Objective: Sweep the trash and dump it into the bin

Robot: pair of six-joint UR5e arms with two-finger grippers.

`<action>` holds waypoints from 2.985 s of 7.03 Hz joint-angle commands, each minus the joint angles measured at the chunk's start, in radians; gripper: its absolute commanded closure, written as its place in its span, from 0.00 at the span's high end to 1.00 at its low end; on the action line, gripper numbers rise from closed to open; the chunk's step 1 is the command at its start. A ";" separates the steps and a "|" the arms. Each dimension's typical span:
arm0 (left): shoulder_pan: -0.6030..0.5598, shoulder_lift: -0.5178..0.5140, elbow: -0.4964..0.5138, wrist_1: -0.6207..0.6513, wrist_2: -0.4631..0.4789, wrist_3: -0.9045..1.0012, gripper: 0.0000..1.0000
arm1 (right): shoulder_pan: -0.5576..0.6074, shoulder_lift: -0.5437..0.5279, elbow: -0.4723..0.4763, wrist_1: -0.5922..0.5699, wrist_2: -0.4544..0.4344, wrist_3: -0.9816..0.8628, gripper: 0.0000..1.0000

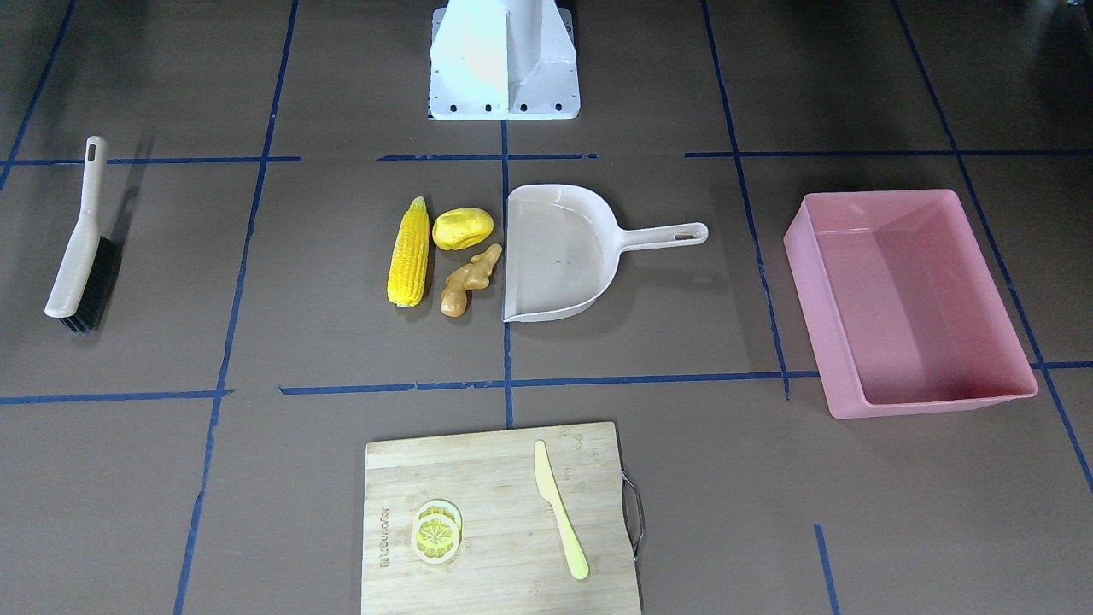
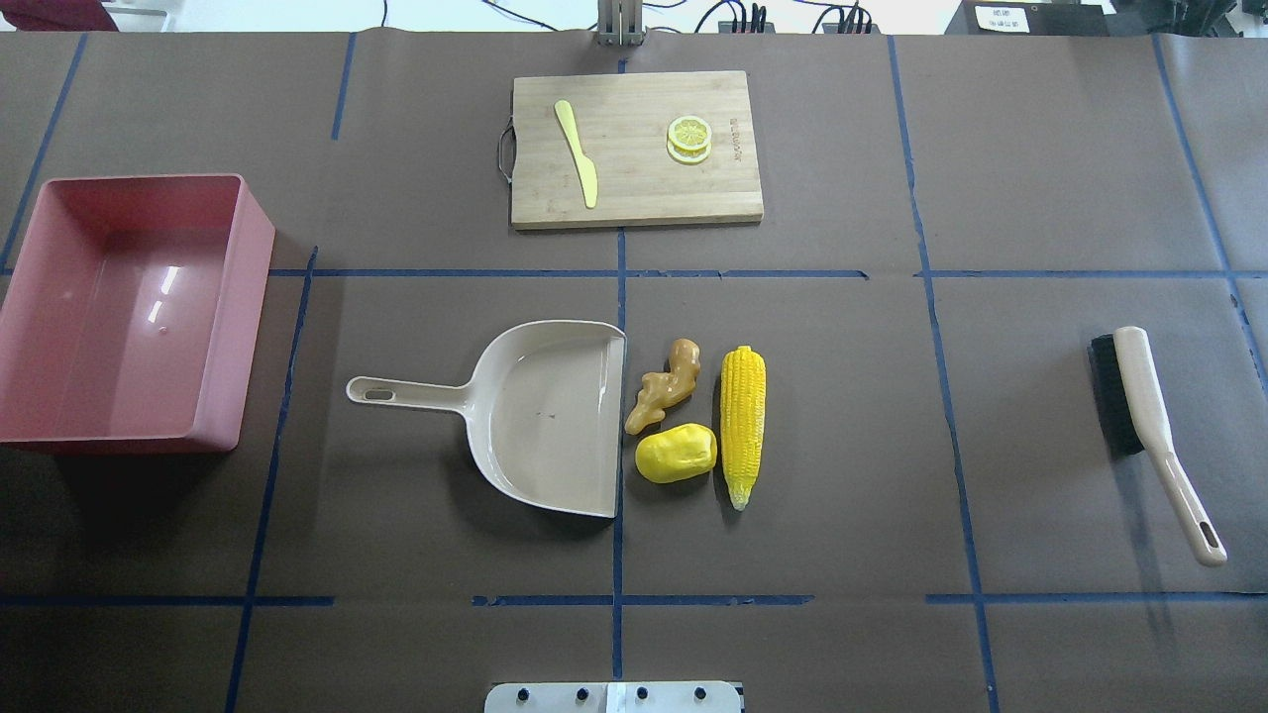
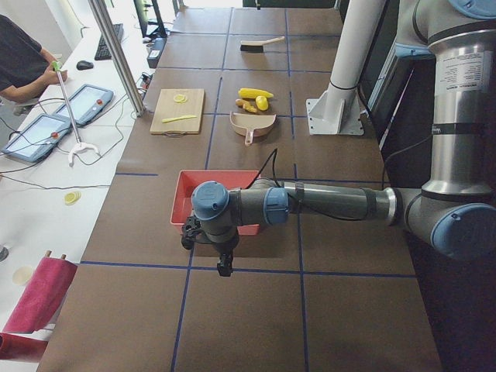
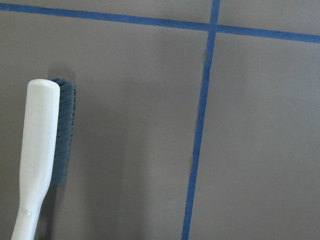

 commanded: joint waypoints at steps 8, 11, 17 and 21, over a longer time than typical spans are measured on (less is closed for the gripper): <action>0.006 0.006 -0.042 -0.002 0.000 0.007 1.00 | 0.001 -0.022 -0.009 0.021 -0.001 -0.004 1.00; 0.058 0.052 -0.071 -0.222 -0.169 0.004 1.00 | -0.001 -0.019 -0.001 0.022 0.014 0.000 1.00; 0.312 -0.082 -0.199 -0.455 -0.184 -0.065 1.00 | -0.123 -0.047 0.003 0.345 0.037 0.395 0.98; 0.494 -0.233 -0.213 -0.456 -0.077 -0.113 1.00 | -0.225 -0.095 0.035 0.501 0.034 0.549 0.99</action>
